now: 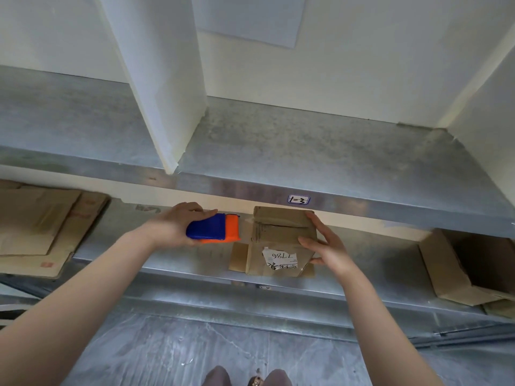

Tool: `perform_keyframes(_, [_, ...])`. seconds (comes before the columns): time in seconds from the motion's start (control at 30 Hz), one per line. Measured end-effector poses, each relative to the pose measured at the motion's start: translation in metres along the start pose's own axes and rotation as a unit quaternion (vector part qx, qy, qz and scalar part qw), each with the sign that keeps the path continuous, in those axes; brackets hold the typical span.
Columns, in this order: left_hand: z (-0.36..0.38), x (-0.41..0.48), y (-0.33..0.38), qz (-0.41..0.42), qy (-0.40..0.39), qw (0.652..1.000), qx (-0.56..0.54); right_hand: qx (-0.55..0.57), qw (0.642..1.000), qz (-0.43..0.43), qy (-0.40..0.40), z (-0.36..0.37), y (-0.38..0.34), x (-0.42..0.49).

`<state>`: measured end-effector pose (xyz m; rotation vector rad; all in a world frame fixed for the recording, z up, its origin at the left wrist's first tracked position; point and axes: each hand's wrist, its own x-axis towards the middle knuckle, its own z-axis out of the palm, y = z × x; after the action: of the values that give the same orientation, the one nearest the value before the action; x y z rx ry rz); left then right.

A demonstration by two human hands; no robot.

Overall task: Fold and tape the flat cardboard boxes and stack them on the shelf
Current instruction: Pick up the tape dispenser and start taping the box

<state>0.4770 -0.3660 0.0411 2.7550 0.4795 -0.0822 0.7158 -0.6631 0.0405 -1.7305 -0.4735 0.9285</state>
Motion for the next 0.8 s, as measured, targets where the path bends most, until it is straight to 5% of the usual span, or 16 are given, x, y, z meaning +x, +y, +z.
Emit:
perform_keyframes(0.17, [0.015, 0.004, 0.017, -0.012, 0.026, 1.0, 0.007, -0.009, 1.0, -0.008, -0.008, 0.0, -0.001, -0.001])
perform_keyframes(0.8, [0.008, 0.03, 0.017, -0.04, -0.078, 0.994, -0.067, 0.011, 1.0, -0.013, -0.008, 0.0, 0.007, 0.005])
